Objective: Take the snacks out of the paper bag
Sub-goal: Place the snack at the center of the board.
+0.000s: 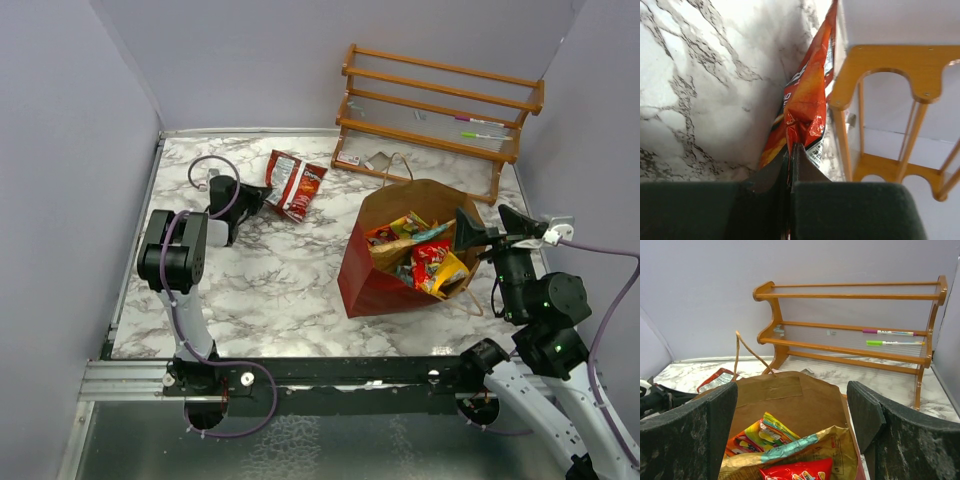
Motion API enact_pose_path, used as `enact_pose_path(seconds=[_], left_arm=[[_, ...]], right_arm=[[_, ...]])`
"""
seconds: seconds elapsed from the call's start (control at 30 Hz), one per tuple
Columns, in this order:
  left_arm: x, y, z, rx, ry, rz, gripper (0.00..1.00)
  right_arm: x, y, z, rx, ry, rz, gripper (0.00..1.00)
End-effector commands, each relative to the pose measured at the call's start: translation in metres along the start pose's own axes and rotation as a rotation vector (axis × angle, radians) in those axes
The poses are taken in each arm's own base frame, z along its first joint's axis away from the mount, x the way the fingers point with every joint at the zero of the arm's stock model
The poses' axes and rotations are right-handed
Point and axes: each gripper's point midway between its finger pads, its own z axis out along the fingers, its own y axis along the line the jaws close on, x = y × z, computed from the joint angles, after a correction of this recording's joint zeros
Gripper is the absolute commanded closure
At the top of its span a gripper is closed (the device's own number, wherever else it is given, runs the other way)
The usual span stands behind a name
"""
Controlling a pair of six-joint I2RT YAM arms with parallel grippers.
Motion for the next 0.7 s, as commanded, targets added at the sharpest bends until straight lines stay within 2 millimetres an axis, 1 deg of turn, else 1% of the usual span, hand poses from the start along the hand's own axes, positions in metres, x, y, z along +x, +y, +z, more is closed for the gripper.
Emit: enact_pose_path(seconds=[0.0,0.1,0.23,0.27,0.33,0.47,0.5,0.6,0.67], left_arm=[[-0.01,-0.035,-0.019,0.192,-0.066,-0.063,1.0],[-0.001,-0.028,-0.025,0.199,-0.057,-0.085,1.0],[0.006,-0.026,-0.035,0.235,-0.065,-0.11,0.99],[0.008,-0.027,-0.037,0.249,-0.065,-0.109,0.95],[0.013,-0.021,-0.04,0.233,-0.05,-0.112,0.85],[0.02,-0.002,-0.051,0.14,-0.037,-0.082,0.74],[0.021,0.002,-0.054,0.122,-0.039,-0.068,0.68],[0.021,0.016,-0.065,0.053,-0.041,-0.024,0.57],[0.021,0.027,-0.07,-0.002,-0.037,0.019,0.56]], right_arm=[[0.006,-0.001,0.001,0.007,0.016,-0.003,0.09],[0.007,-0.001,0.001,0.005,0.014,0.0,0.09],[0.008,0.001,0.002,0.001,0.018,0.0,0.09],[0.008,0.001,0.002,0.0,0.019,0.001,0.09],[0.009,0.001,0.002,-0.001,0.024,-0.001,0.09],[0.008,0.0,0.001,0.0,0.019,0.004,0.09],[0.008,0.001,0.001,-0.002,0.017,0.005,0.09],[0.007,0.002,0.001,-0.007,0.014,0.005,0.09],[0.007,0.002,0.001,-0.009,0.016,0.003,0.09]])
